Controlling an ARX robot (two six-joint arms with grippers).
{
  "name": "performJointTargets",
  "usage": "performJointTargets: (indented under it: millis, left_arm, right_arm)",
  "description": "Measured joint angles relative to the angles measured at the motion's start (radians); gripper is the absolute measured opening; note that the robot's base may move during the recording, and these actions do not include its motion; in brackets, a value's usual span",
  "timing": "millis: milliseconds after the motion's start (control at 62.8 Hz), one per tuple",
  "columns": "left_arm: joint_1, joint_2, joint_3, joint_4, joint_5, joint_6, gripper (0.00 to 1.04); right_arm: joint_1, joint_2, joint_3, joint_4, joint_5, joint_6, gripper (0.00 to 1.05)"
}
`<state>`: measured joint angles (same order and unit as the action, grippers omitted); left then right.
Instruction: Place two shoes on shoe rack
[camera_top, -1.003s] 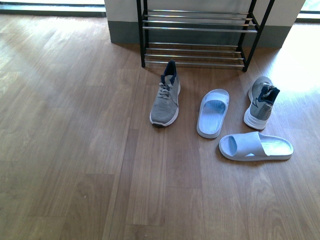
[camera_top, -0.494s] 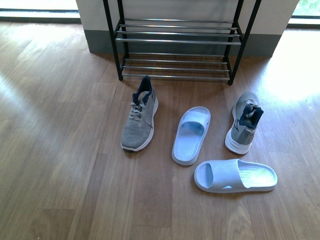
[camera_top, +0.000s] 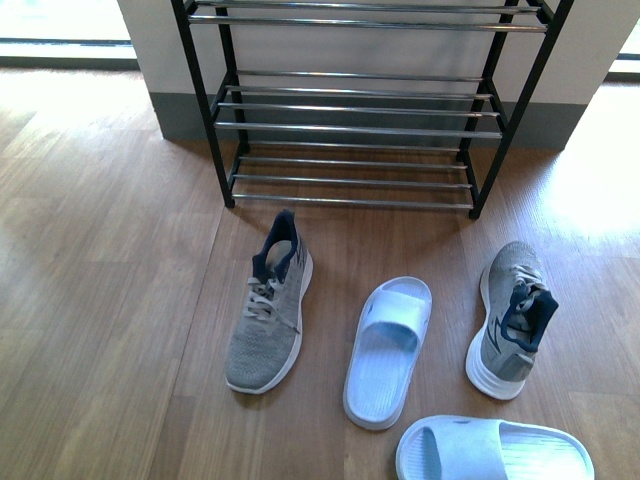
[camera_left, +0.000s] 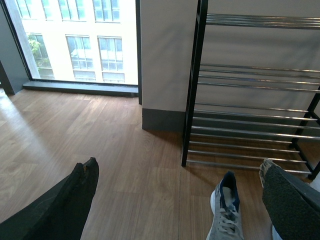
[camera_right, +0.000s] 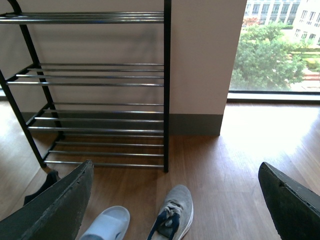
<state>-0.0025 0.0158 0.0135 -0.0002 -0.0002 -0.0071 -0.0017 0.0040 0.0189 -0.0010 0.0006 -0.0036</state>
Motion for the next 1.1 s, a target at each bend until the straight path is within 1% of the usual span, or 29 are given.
performJointTargets:
  millis: [318, 334, 366, 382, 398, 414, 430, 446, 509, 621, 716, 812, 1003, 1099]
  left_arm:
    - [0.000, 0.000, 0.000, 0.000, 0.000, 0.000, 0.95]
    - [0.000, 0.000, 0.000, 0.000, 0.000, 0.000, 0.95]
    - [0.000, 0.000, 0.000, 0.000, 0.000, 0.000, 0.95]
    - [0.000, 0.000, 0.000, 0.000, 0.000, 0.000, 0.95]
    - [0.000, 0.000, 0.000, 0.000, 0.000, 0.000, 0.95]
    - [0.000, 0.000, 0.000, 0.000, 0.001, 0.000, 0.95]
    - [0.000, 0.000, 0.000, 0.000, 0.000, 0.000, 0.95]
    - [0.000, 0.000, 0.000, 0.000, 0.000, 0.000, 0.95]
    - [0.000, 0.000, 0.000, 0.000, 0.000, 0.000, 0.95]
    - [0.000, 0.000, 0.000, 0.000, 0.000, 0.000, 0.95]
    - [0.000, 0.000, 0.000, 0.000, 0.000, 0.000, 0.95]
    - [0.000, 0.000, 0.000, 0.000, 0.000, 0.000, 0.95]
    - [0.000, 0.000, 0.000, 0.000, 0.000, 0.000, 0.95]
    - [0.000, 0.000, 0.000, 0.000, 0.000, 0.000, 0.95]
  right_arm:
    - [0.000, 0.000, 0.000, 0.000, -0.002, 0.000, 0.96]
    - [-0.008, 0.008, 0.003, -0.008, -0.037, 0.012, 0.96]
    - [-0.042, 0.043, 0.013, -0.029, -0.164, 0.038, 0.96]
    - [-0.048, 0.056, 0.014, -0.026, -0.179, 0.040, 0.96]
    - [-0.057, 0.090, 0.019, -0.014, -0.237, 0.046, 0.96]
    - [-0.058, 0.110, 0.021, -0.006, -0.246, 0.049, 0.96]
    - [-0.055, 0.151, 0.026, 0.013, -0.280, 0.056, 0.96]
    - [-0.046, 0.198, 0.031, 0.037, -0.285, 0.060, 0.96]
    - [0.003, 0.378, 0.064, 0.139, -0.236, 0.065, 0.96]
    - [0.087, 0.767, 0.142, 0.347, -0.110, 0.068, 0.96]
    - [0.131, 1.114, 0.217, 0.496, -0.058, 0.075, 0.96]
    - [0.153, 1.428, 0.307, 0.594, -0.015, 0.084, 0.96]
    - [0.143, 1.943, 0.519, 0.629, 0.055, 0.103, 0.96]
    - [0.123, 2.102, 0.606, 0.618, 0.086, 0.114, 0.96]
